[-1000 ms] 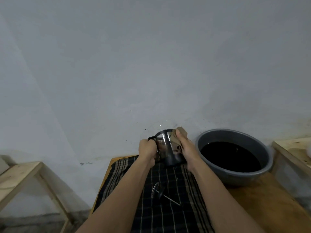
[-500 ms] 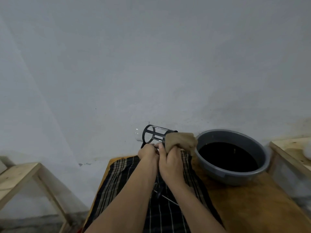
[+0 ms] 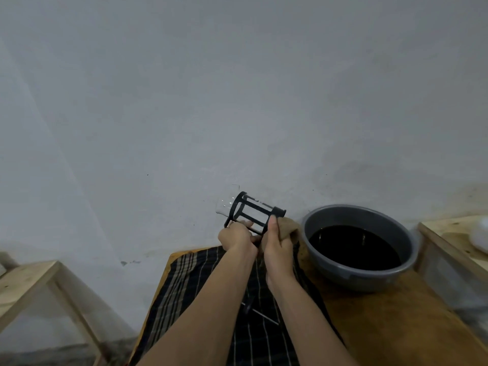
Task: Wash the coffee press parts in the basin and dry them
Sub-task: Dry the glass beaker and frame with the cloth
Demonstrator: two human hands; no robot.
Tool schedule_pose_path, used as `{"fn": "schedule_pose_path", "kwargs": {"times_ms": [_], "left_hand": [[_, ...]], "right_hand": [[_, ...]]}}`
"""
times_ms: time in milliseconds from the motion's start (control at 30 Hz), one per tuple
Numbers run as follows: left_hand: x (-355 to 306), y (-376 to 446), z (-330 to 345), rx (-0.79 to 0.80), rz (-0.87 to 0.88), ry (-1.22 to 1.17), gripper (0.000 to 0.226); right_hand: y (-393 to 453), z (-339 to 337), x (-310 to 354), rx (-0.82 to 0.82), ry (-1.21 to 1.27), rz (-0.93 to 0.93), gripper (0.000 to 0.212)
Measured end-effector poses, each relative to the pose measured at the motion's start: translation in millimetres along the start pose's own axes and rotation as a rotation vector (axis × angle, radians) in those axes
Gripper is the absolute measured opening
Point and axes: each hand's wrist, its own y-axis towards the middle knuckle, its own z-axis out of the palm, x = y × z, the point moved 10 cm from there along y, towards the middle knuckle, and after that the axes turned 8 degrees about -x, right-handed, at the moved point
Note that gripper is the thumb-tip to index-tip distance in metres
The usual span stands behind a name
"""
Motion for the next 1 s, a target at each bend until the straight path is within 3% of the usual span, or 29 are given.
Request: {"fn": "schedule_pose_path", "kwargs": {"times_ms": [200, 267, 433, 533, 567, 633, 767, 933, 1000], "left_hand": [[-4.2, 12.2, -20.8, -0.158, 0.181, -0.005, 0.033], [-2.7, 14.0, -20.3, -0.141, 0.152, -0.023, 0.030], [-2.6, 17.3, -19.2, -0.111, 0.102, -0.001, 0.028], [-4.3, 16.5, -17.9, -0.081, 0.142, 0.064, 0.030], [-7.6, 14.2, -16.3, -0.068, 0.196, 0.123, 0.031], [-12.9, 4.2, -11.0, -0.018, 0.307, 0.217, 0.030], [-11.0, -5.0, -0.7, 0.100, 0.434, 0.344, 0.027], [-5.9, -12.1, 12.4, 0.265, 0.418, 0.420, 0.033], [-8.2, -15.6, 13.7, 0.307, 0.373, 0.400, 0.036]], "right_hand": [[-2.4, -16.9, 28.8, -0.083, -0.675, -0.502, 0.042], [-6.2, -21.8, 39.2, -0.118, -0.722, -0.580, 0.040], [-20.9, -26.8, 62.7, -0.008, -0.411, -0.706, 0.031], [-16.3, -5.7, 55.3, 0.100, -0.798, -0.765, 0.061], [-12.6, 0.3, 48.4, 0.128, -0.951, -0.760, 0.071], [-5.7, 5.5, 43.6, 0.187, -1.054, -0.722, 0.070], [24.5, 1.0, 52.5, 0.219, -0.872, -0.434, 0.068], [37.8, 4.2, 54.5, 0.287, -0.500, -0.013, 0.067], [30.6, 5.1, 51.8, 0.315, -0.463, 0.011, 0.061]]}}
